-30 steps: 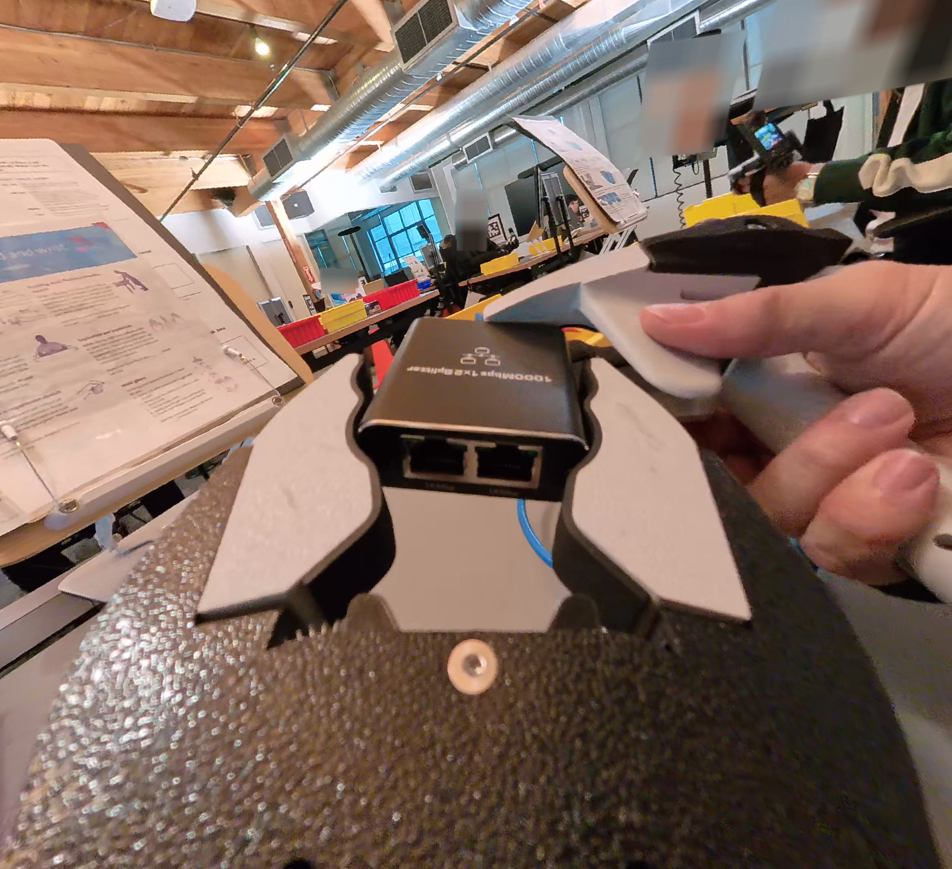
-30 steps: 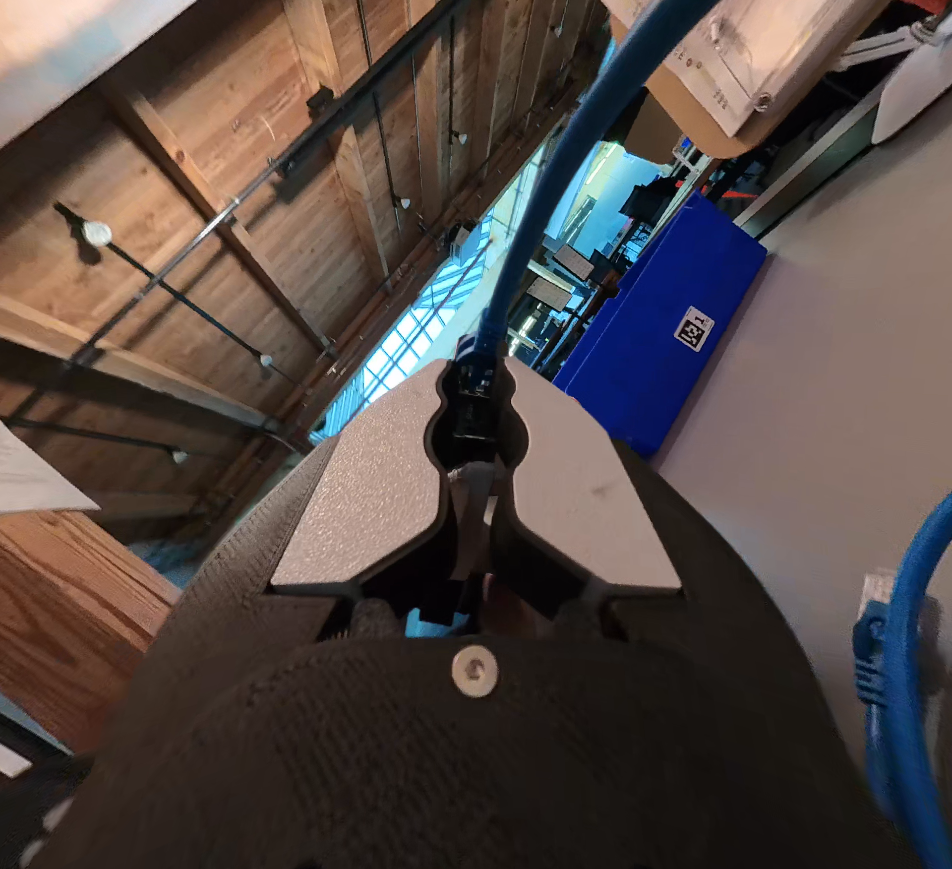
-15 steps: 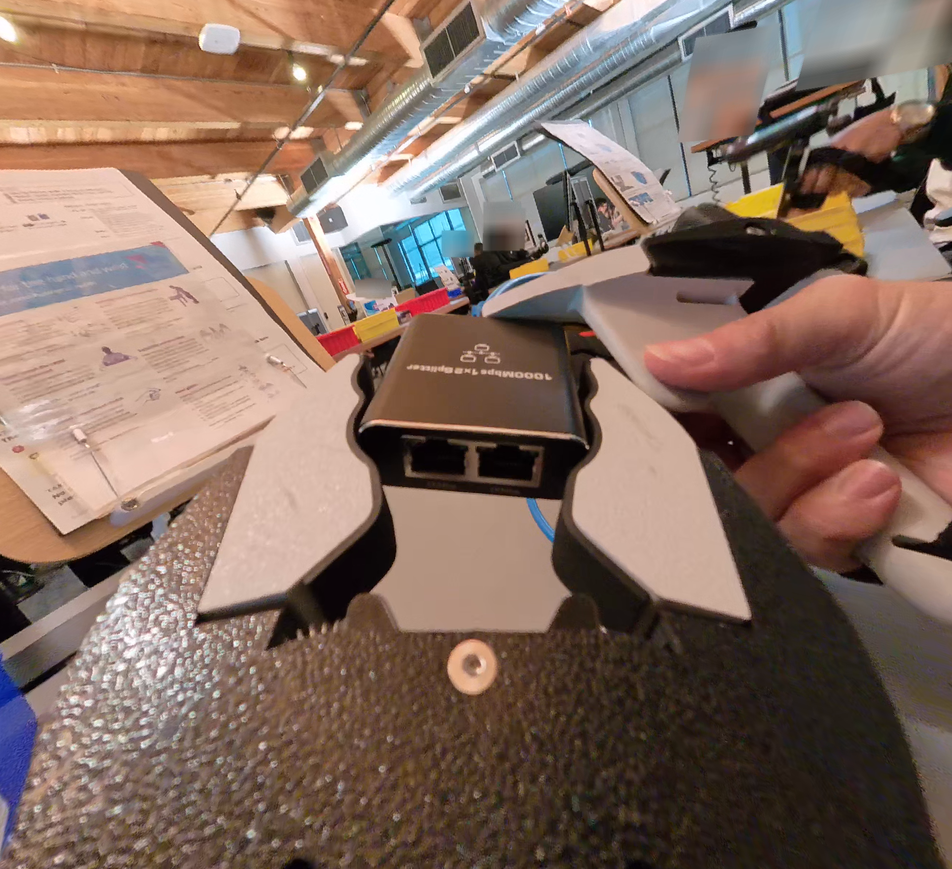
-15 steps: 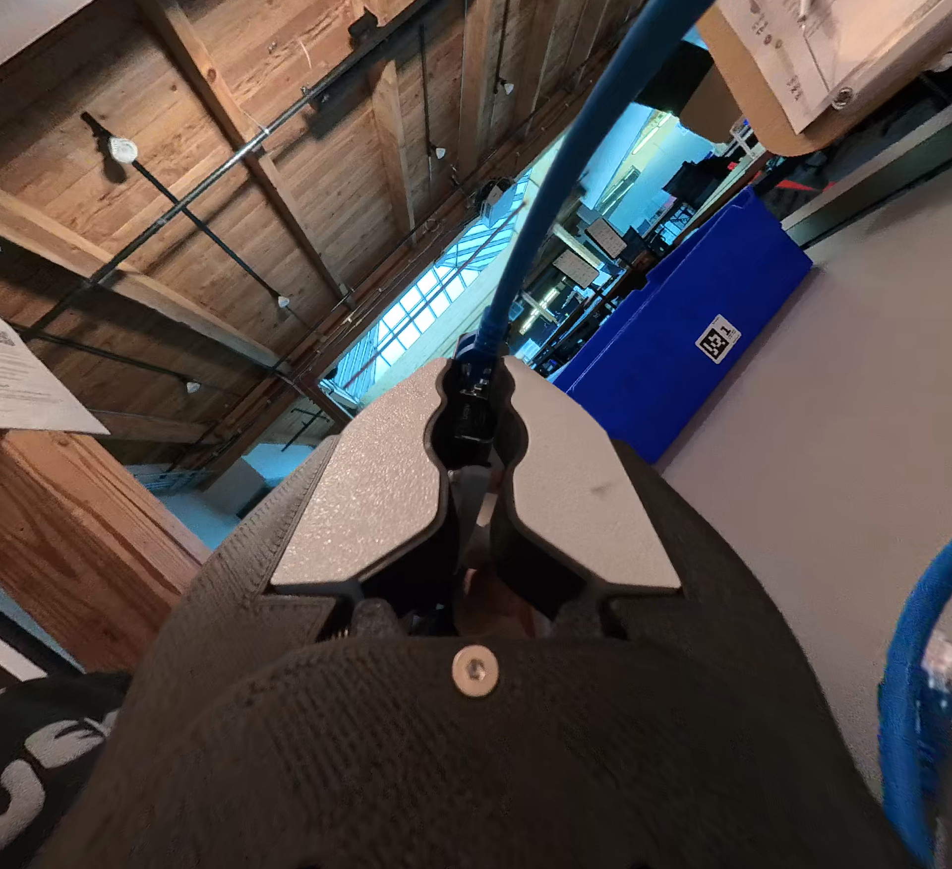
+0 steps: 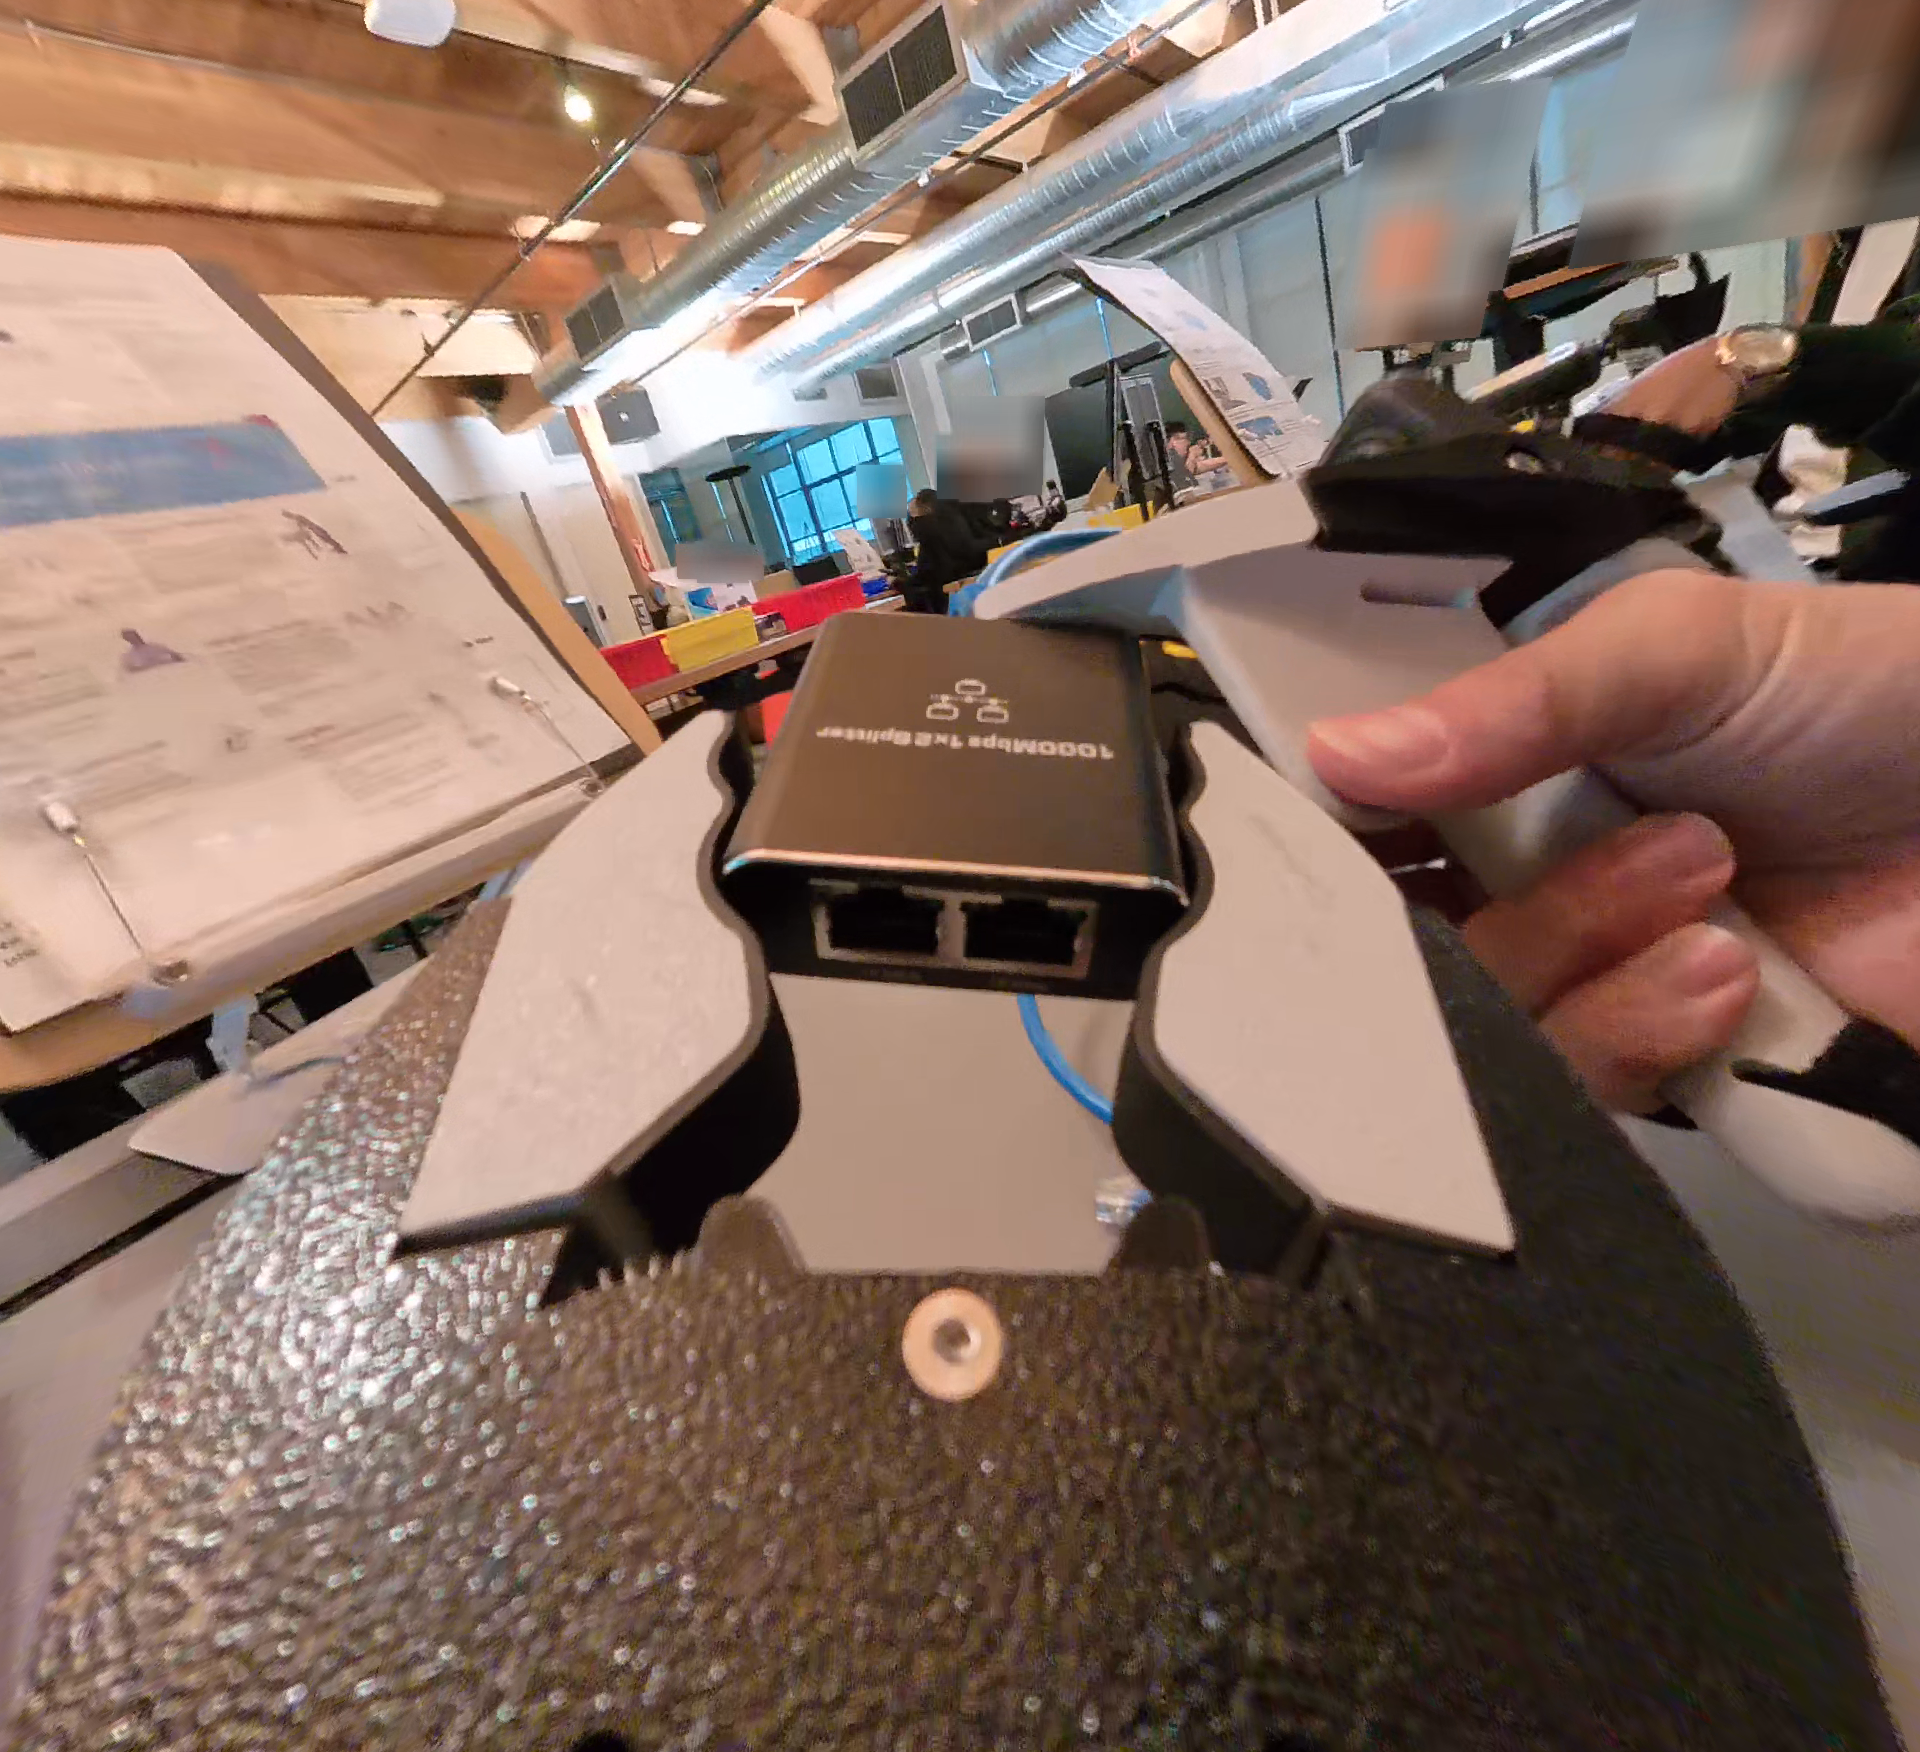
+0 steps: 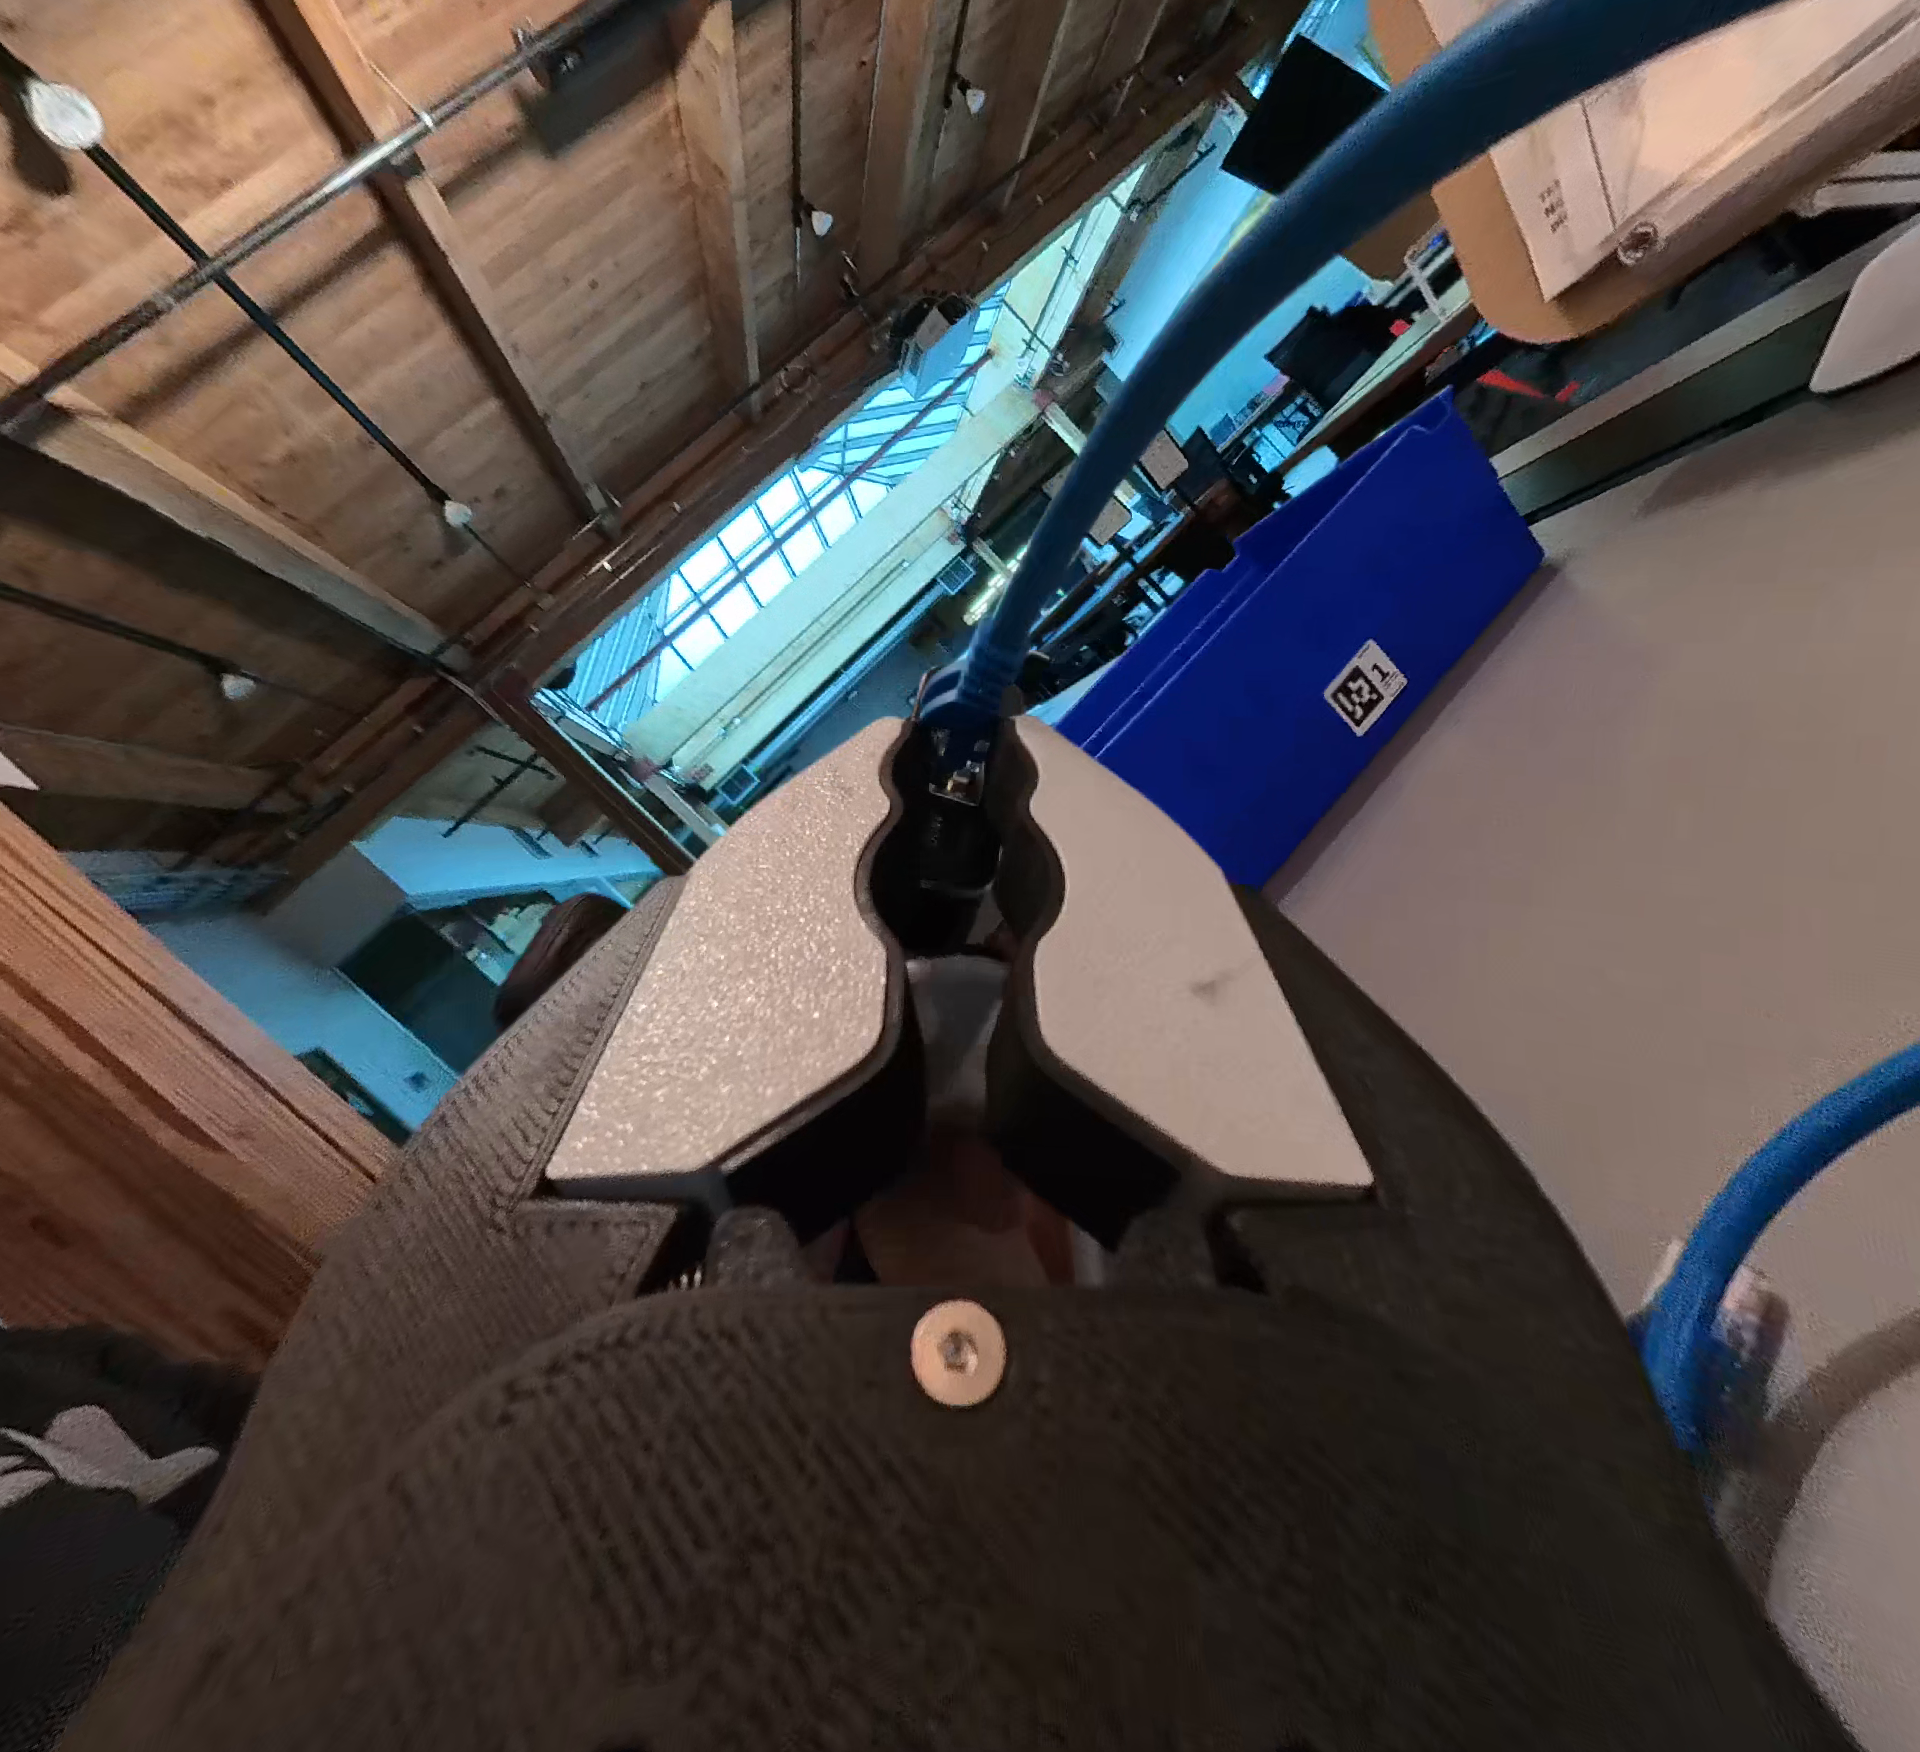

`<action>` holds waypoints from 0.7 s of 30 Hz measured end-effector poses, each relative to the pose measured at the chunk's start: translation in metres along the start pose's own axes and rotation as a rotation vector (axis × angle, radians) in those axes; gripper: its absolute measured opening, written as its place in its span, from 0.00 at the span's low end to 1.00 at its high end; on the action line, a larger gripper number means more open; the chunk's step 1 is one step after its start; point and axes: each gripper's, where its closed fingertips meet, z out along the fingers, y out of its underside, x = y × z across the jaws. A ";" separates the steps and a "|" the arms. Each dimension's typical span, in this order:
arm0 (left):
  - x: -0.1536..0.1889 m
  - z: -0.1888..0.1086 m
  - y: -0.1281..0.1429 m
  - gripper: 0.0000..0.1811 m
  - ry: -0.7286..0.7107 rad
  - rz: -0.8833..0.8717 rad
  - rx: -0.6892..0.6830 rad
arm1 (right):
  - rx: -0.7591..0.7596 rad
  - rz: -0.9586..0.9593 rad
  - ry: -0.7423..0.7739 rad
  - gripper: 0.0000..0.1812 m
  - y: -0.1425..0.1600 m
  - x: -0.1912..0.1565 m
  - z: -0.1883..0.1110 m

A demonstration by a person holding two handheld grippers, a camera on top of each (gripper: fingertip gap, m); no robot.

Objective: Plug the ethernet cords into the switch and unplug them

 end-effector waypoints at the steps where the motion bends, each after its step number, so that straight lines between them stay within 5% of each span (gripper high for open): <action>1: -0.001 0.000 0.001 0.42 -0.016 0.045 -0.013 | 0.038 -0.005 -0.002 0.07 -0.008 -0.001 -0.002; 5: -0.011 -0.006 -0.005 0.42 -0.033 -0.058 0.051 | 0.023 -0.179 0.038 0.07 -0.037 -0.003 -0.013; 12: -0.026 -0.013 -0.003 0.42 -0.062 -0.106 0.062 | -0.318 -0.574 0.151 0.07 -0.072 -0.015 -0.033; 21: -0.019 -0.009 0.001 0.42 -0.030 -0.076 0.031 | -0.745 -0.662 0.375 0.07 -0.171 0.027 -0.105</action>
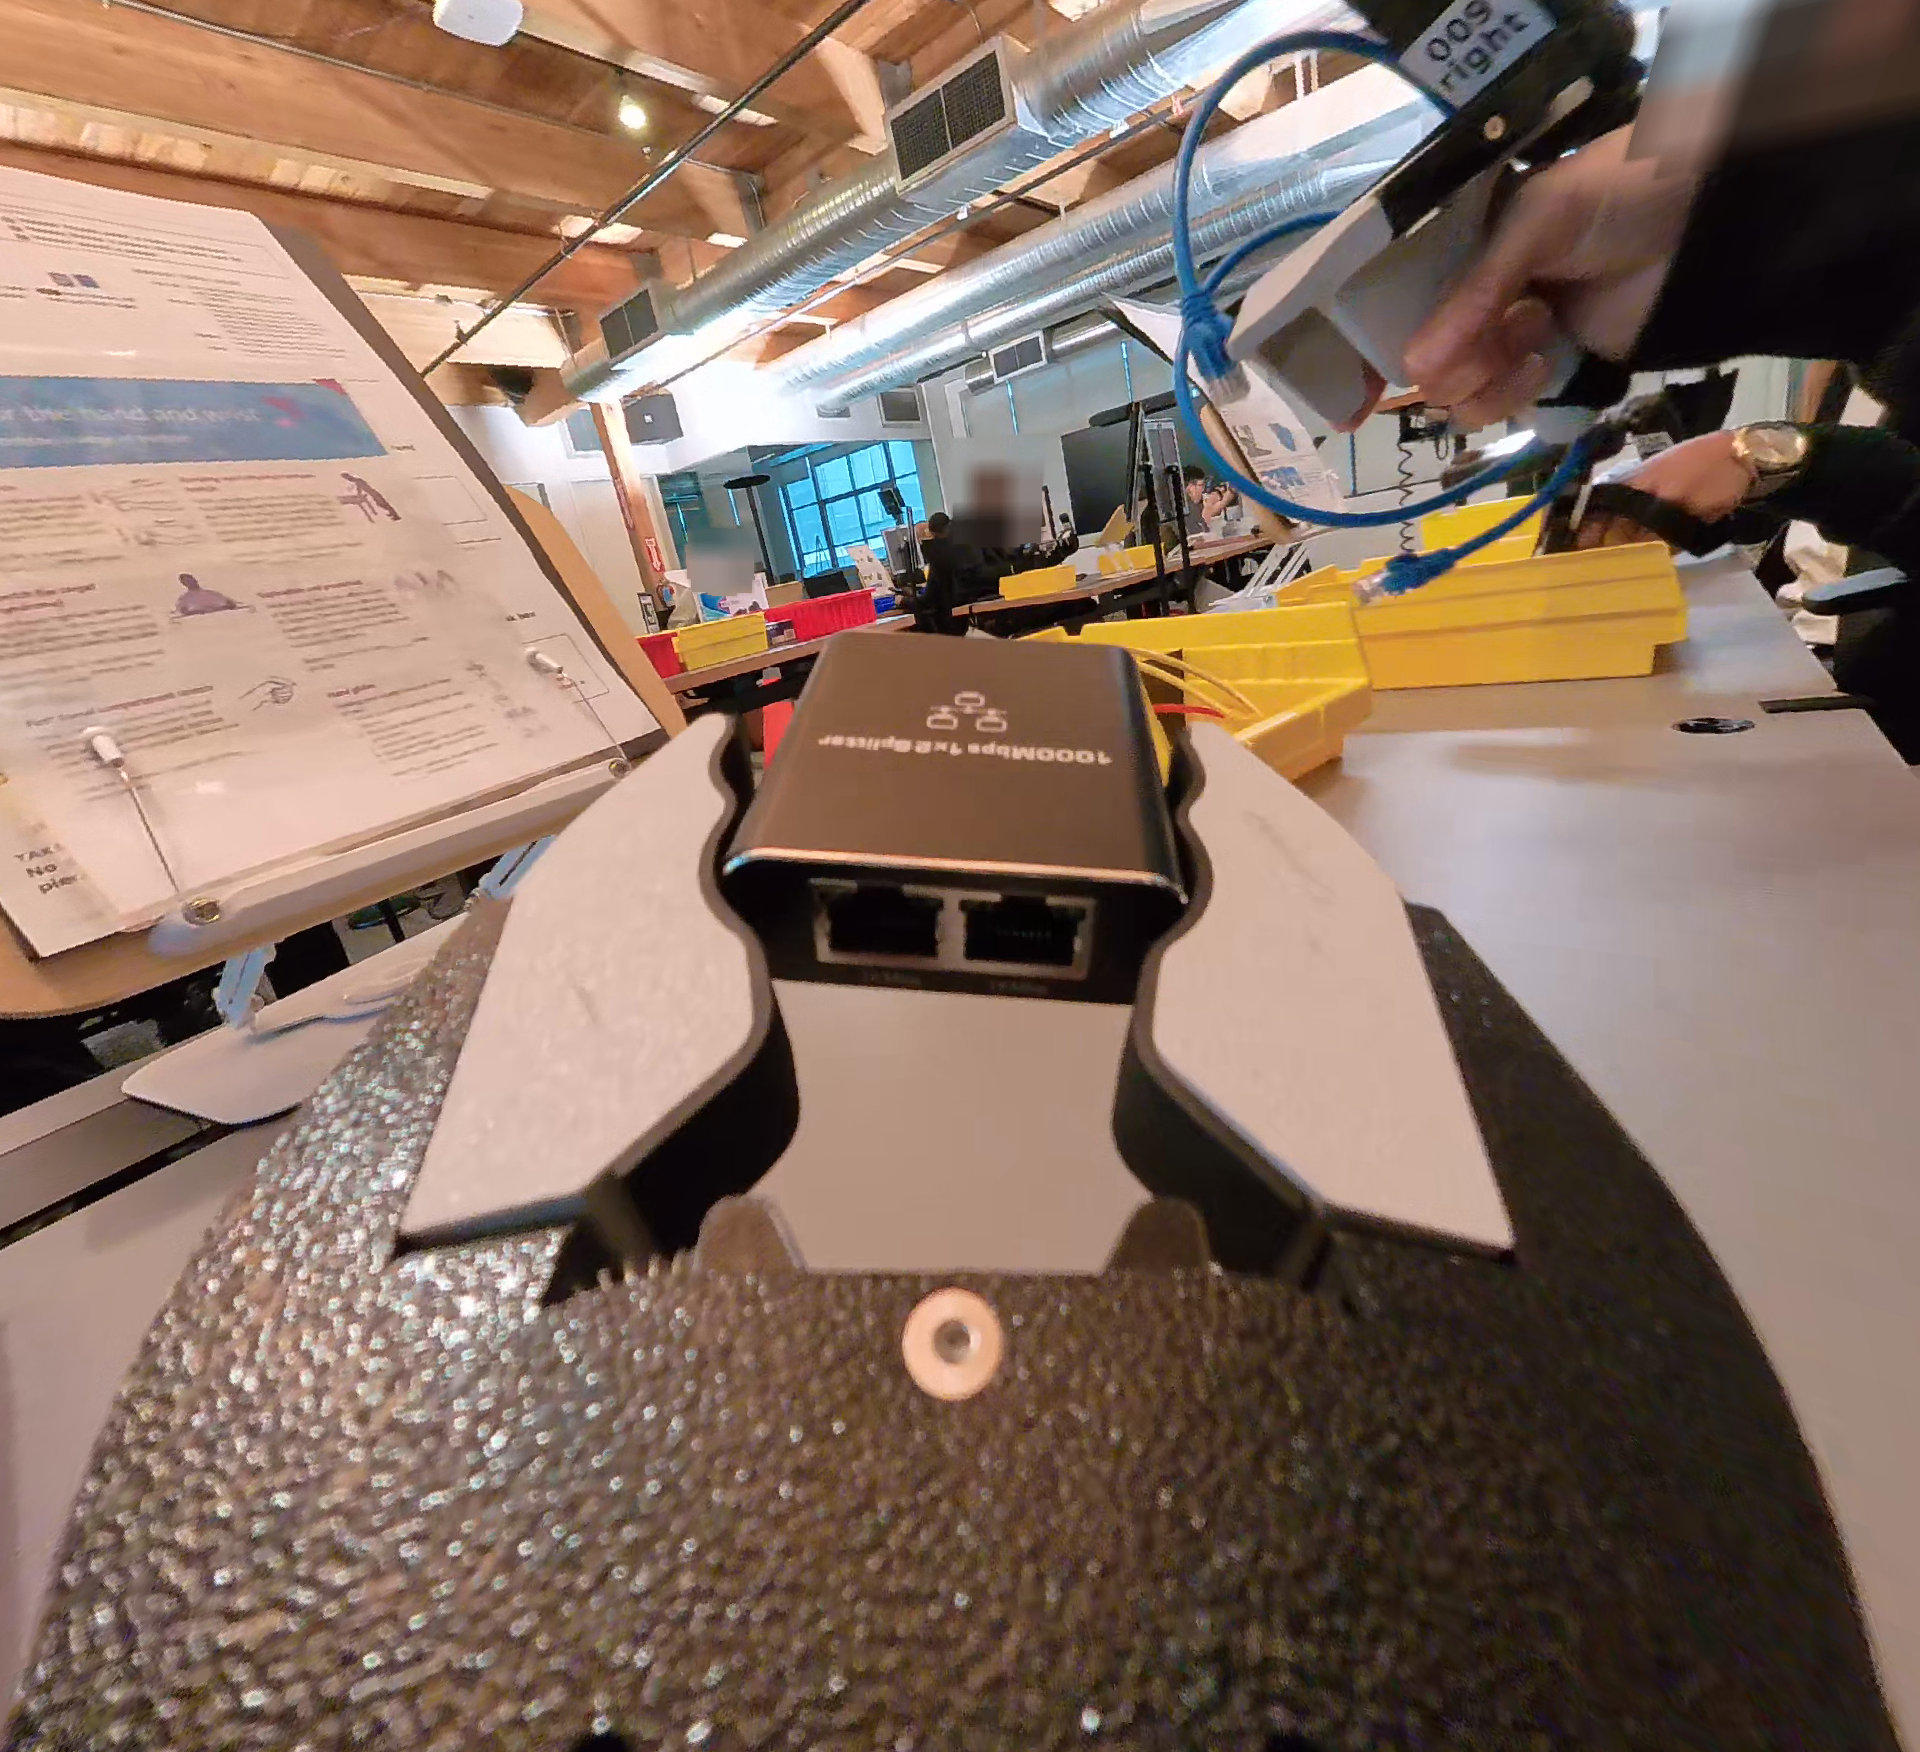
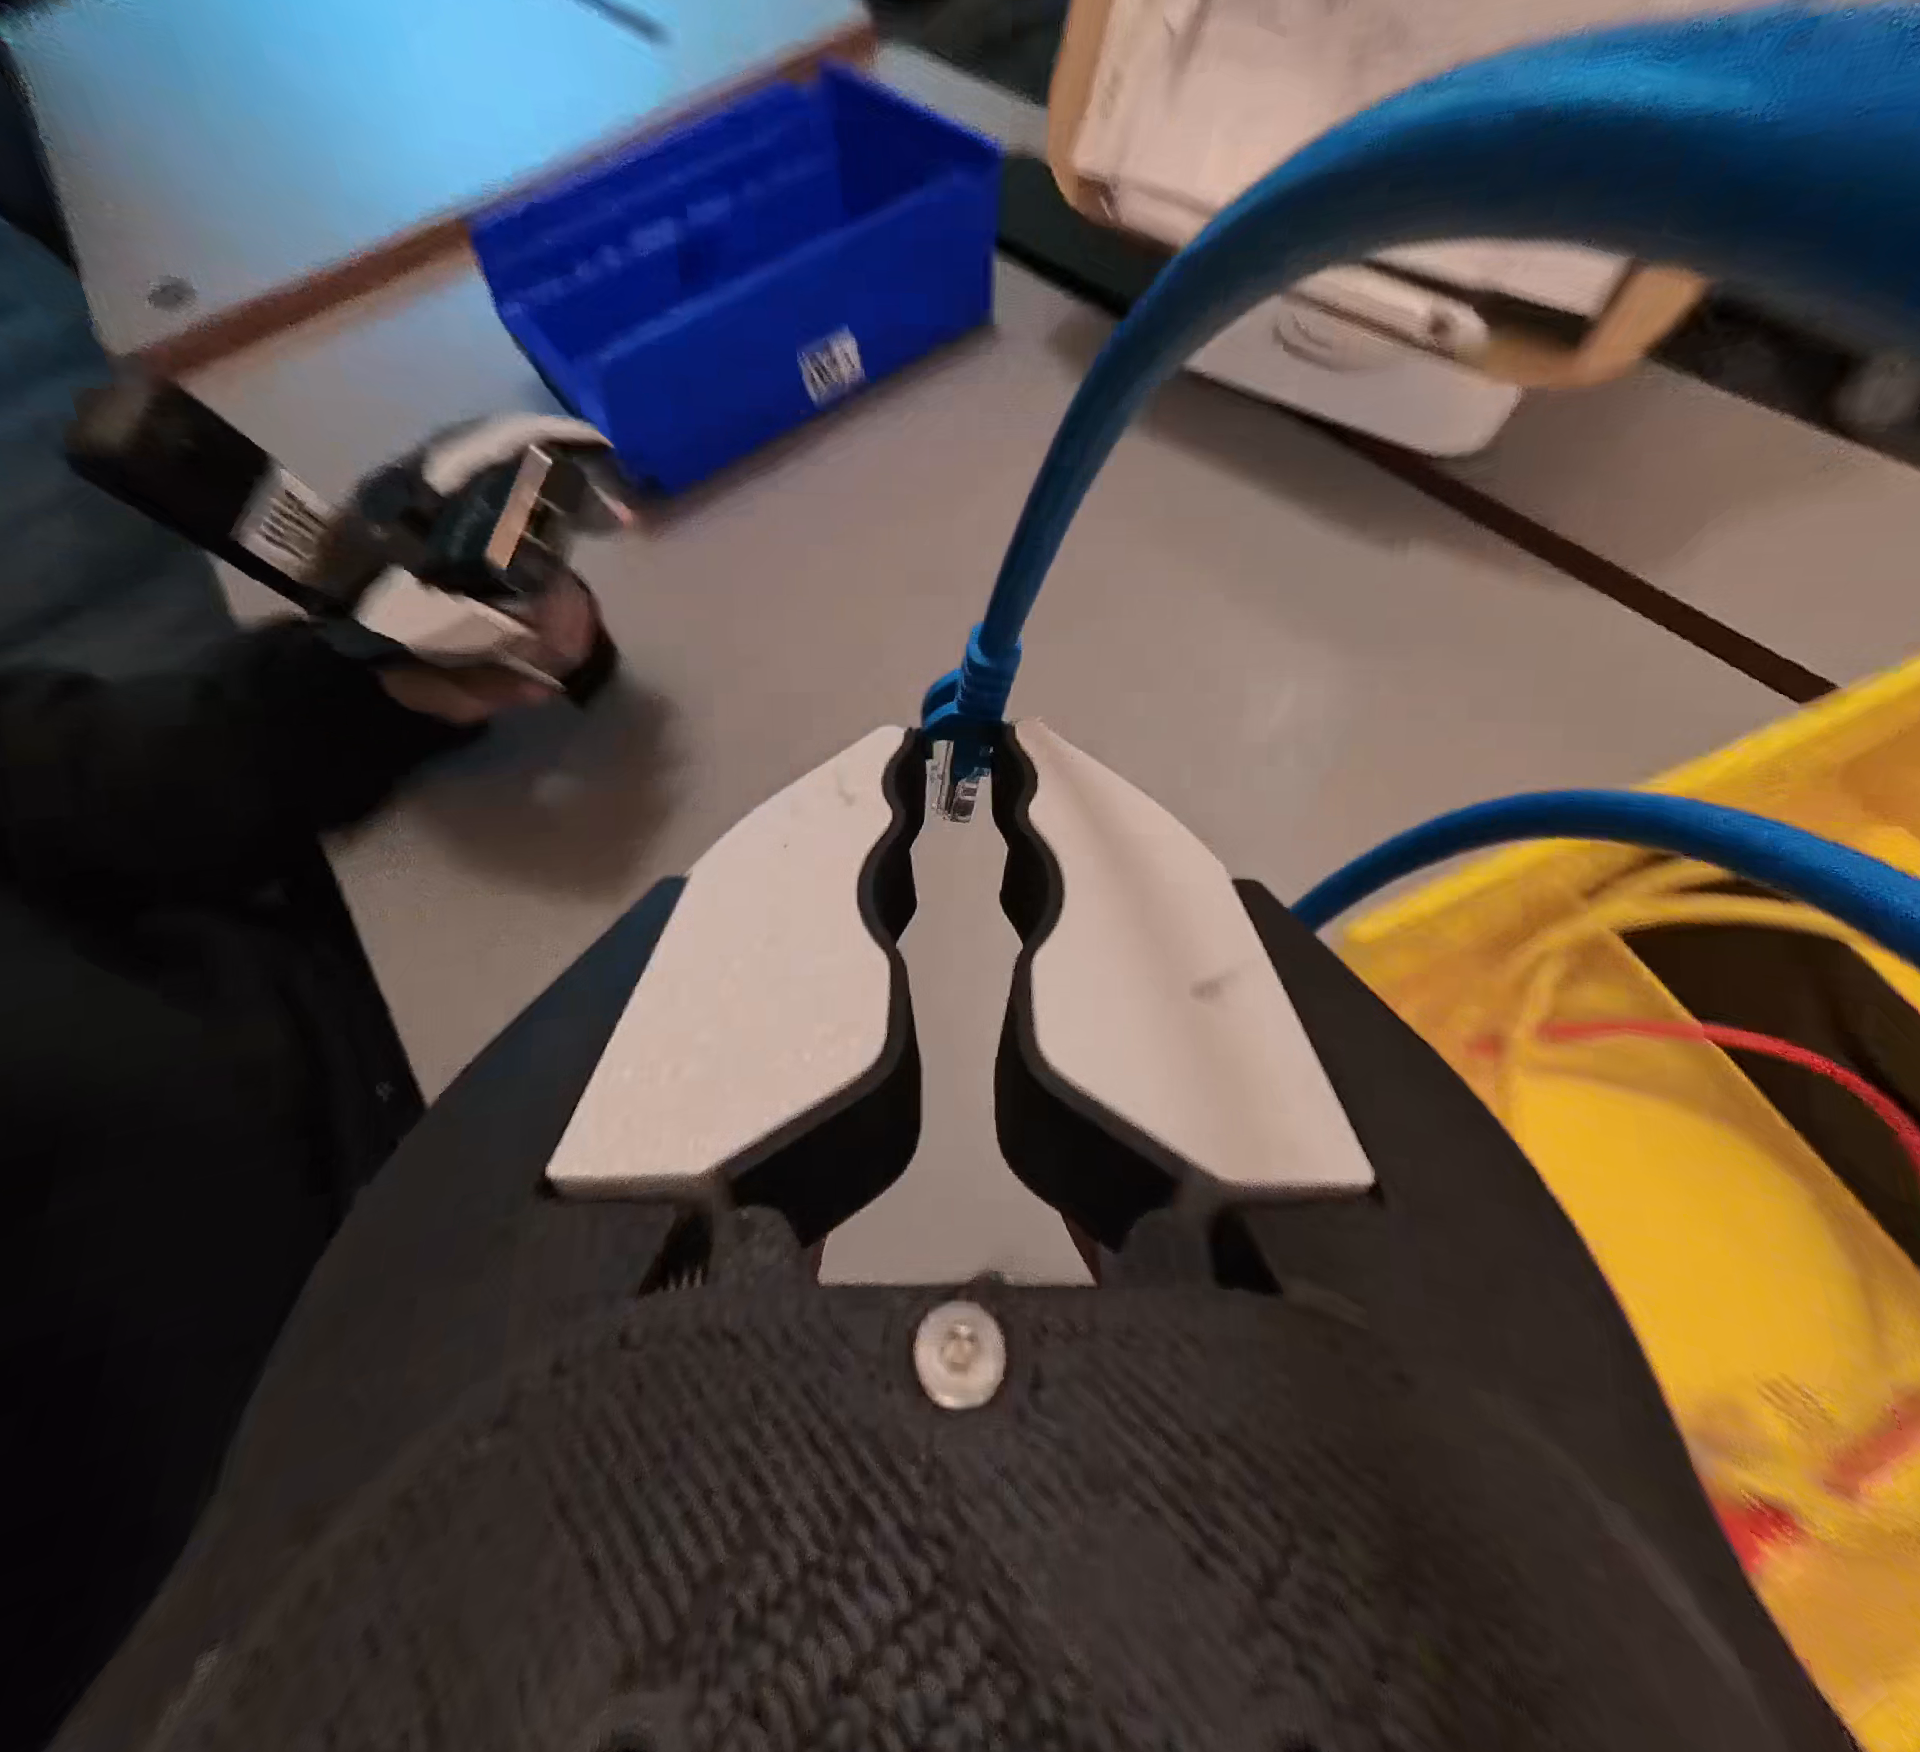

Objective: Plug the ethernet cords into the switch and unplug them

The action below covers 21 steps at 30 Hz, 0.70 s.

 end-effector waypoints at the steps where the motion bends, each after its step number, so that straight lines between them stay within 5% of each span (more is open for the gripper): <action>1: 0.001 0.000 0.000 0.41 0.003 0.001 0.001 | -0.060 -0.014 0.012 0.07 0.008 0.015 -0.004; 10: 0.003 0.001 0.002 0.41 0.015 0.004 -0.009 | -0.219 0.082 -0.068 0.07 0.057 0.103 -0.005; 15: 0.005 0.001 0.002 0.41 0.025 0.004 -0.010 | -0.139 0.201 -0.193 0.07 0.065 0.115 0.015; 21: 0.006 0.001 0.002 0.41 0.039 -0.009 -0.007 | -0.338 0.149 -0.338 0.07 0.088 0.107 0.030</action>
